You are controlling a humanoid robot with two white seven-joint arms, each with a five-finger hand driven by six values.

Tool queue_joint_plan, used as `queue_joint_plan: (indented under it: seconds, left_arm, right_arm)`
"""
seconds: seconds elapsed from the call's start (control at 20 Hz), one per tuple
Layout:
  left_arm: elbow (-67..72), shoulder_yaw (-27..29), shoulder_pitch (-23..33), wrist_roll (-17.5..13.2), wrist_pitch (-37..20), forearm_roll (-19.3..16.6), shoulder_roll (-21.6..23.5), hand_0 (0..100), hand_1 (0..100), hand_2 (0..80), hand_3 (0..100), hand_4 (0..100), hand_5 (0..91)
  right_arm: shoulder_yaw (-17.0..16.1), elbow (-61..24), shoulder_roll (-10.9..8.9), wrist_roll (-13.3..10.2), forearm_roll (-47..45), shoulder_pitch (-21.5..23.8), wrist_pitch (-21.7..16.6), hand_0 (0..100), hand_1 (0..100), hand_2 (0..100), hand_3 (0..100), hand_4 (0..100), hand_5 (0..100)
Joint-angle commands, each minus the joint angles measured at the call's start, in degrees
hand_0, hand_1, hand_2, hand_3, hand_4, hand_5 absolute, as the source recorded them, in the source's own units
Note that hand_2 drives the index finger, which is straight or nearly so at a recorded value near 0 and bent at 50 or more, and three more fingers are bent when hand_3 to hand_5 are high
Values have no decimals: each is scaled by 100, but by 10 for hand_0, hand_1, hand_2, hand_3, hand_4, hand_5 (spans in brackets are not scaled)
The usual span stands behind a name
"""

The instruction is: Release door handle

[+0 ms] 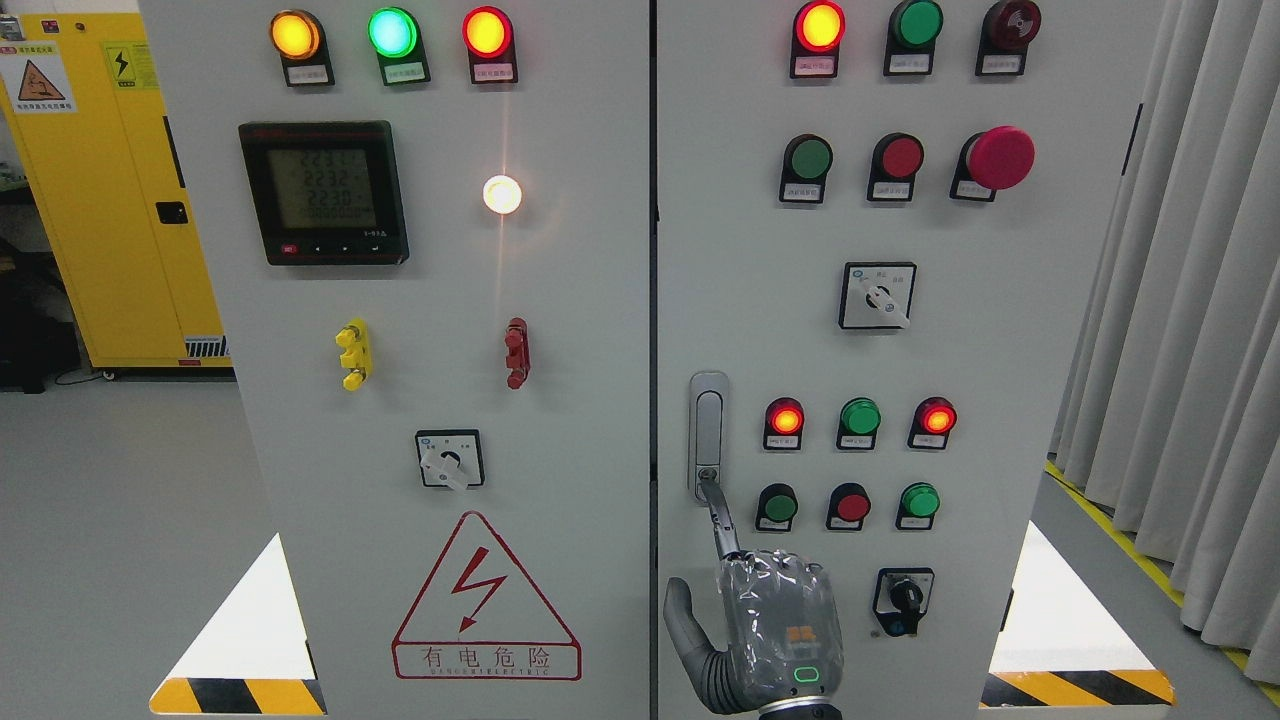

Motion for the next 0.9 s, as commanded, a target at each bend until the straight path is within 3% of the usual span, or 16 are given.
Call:
queue_joint_plan:
  seconds: [0.0, 0.85]
  left_arm:
    - [0, 0, 0, 3, 5, 0, 0, 120, 556, 0, 0, 0, 0]
    - [0, 0, 0, 3, 5, 0, 0, 120, 556, 0, 0, 0, 0]
  right_arm:
    - [2, 24, 2, 8, -7, 16, 16, 668, 411, 53, 1000, 1000, 1000]
    - [29, -2, -6, -1, -7, 130, 16, 670, 414, 59, 1000, 1000, 1000]
